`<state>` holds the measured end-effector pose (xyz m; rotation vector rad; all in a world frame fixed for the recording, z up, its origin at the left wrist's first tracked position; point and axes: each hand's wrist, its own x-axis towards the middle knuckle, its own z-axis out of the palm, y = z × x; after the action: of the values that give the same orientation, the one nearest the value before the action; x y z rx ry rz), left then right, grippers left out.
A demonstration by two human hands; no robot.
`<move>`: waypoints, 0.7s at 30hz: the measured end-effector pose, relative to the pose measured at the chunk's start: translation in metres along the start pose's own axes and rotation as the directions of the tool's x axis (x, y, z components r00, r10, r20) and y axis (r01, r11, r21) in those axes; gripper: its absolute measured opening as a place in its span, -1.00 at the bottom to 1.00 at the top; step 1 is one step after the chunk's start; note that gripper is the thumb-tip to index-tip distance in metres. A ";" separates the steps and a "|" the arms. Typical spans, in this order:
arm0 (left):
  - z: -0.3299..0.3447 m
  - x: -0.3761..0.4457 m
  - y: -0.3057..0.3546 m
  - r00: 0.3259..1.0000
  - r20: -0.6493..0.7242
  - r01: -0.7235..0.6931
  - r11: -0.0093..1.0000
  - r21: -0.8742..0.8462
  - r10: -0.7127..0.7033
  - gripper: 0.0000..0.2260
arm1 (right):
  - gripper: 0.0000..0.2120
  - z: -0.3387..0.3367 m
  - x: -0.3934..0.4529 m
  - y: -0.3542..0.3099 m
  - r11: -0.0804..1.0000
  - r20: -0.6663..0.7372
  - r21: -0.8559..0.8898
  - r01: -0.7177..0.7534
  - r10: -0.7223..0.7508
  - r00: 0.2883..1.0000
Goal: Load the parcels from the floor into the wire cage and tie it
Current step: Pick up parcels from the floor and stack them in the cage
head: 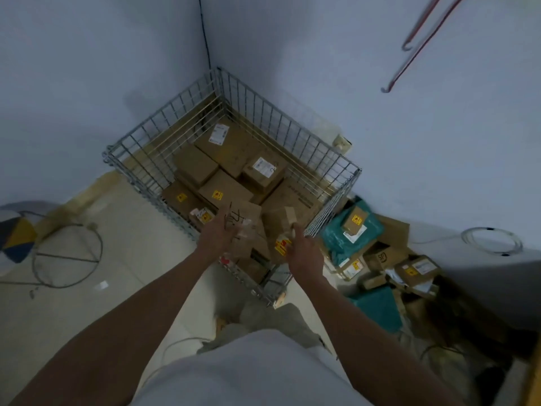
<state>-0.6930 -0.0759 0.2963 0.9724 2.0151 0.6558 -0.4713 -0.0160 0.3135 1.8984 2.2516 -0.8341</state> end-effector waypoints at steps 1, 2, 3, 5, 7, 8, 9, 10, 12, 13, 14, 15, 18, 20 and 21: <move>0.003 0.007 -0.001 1.000 0.011 -0.002 0.999 0.044 0.001 -0.27 | -0.52 0.005 0.008 0.000 1.000 0.023 0.010 0.009 -0.009 1.000; 0.005 0.015 -0.003 1.000 0.019 0.001 0.996 0.093 -0.002 -0.27 | -0.52 0.010 0.017 -0.001 1.000 0.045 0.015 0.015 -0.016 0.999; 0.006 0.024 -0.005 0.999 0.046 0.004 0.988 0.151 -0.011 -0.31 | -0.51 0.017 0.025 -0.002 1.000 0.071 0.020 0.007 -0.009 0.997; 0.011 0.044 -0.014 0.993 0.121 -0.031 0.957 0.288 -0.004 -0.35 | -0.49 0.028 0.039 -0.001 0.999 0.126 0.019 -0.032 0.029 0.992; 0.017 0.062 -0.020 0.984 0.177 -0.082 0.893 0.442 0.002 -0.36 | -0.53 0.040 0.051 0.001 0.995 0.178 0.017 -0.093 0.089 0.980; 0.020 0.072 -0.024 0.979 0.202 -0.103 0.860 0.500 0.000 -0.37 | -0.54 0.044 0.055 0.003 0.991 0.195 0.022 -0.135 0.129 0.972; 0.022 0.082 -0.029 0.971 0.238 -0.129 0.843 0.522 0.001 -0.39 | -0.53 0.050 0.058 0.004 0.985 0.204 0.035 -0.170 0.159 0.966; 0.022 0.093 -0.035 0.960 0.281 -0.148 0.849 0.507 0.000 -0.42 | -0.51 0.055 0.061 0.004 0.977 0.220 0.047 -0.206 0.191 0.957; 0.021 0.115 -0.052 0.936 0.348 -0.225 0.843 0.489 0.049 -0.50 | -0.50 0.067 0.066 0.006 0.953 0.233 0.077 -0.295 0.270 0.934; 0.021 0.126 -0.060 0.916 0.393 -0.281 0.820 0.498 0.075 -0.52 | -0.52 0.073 0.069 0.006 0.933 0.229 0.096 -0.346 0.318 0.920; 0.019 0.137 -0.068 0.890 0.446 -0.330 0.805 0.493 0.092 -0.52 | -0.56 0.079 0.072 0.005 0.900 0.225 0.128 -0.417 0.383 0.896; 0.017 0.146 -0.075 0.873 0.479 -0.351 0.800 0.487 0.091 -0.53 | -0.59 0.086 0.073 0.005 0.852 0.228 0.171 -0.495 0.455 0.861; 0.016 0.180 -0.100 0.835 0.540 -0.435 0.723 0.537 0.101 -0.57 | -0.62 0.115 0.081 -0.001 0.740 0.273 0.183 -0.647 0.594 0.757; 0.022 0.203 -0.116 0.756 0.640 -0.549 0.668 0.502 0.140 -0.55 | -0.60 0.136 0.088 -0.007 0.737 0.306 0.169 -0.655 0.592 0.745; 0.026 0.214 -0.123 0.706 0.696 -0.593 0.647 0.479 0.132 -0.52 | -0.59 0.148 0.093 -0.008 0.755 0.322 0.154 -0.637 0.572 0.755</move>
<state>-0.8061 0.0305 0.1029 1.8267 1.4236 -0.2679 -0.5410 -0.0011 0.1535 2.2657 1.2709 -1.1930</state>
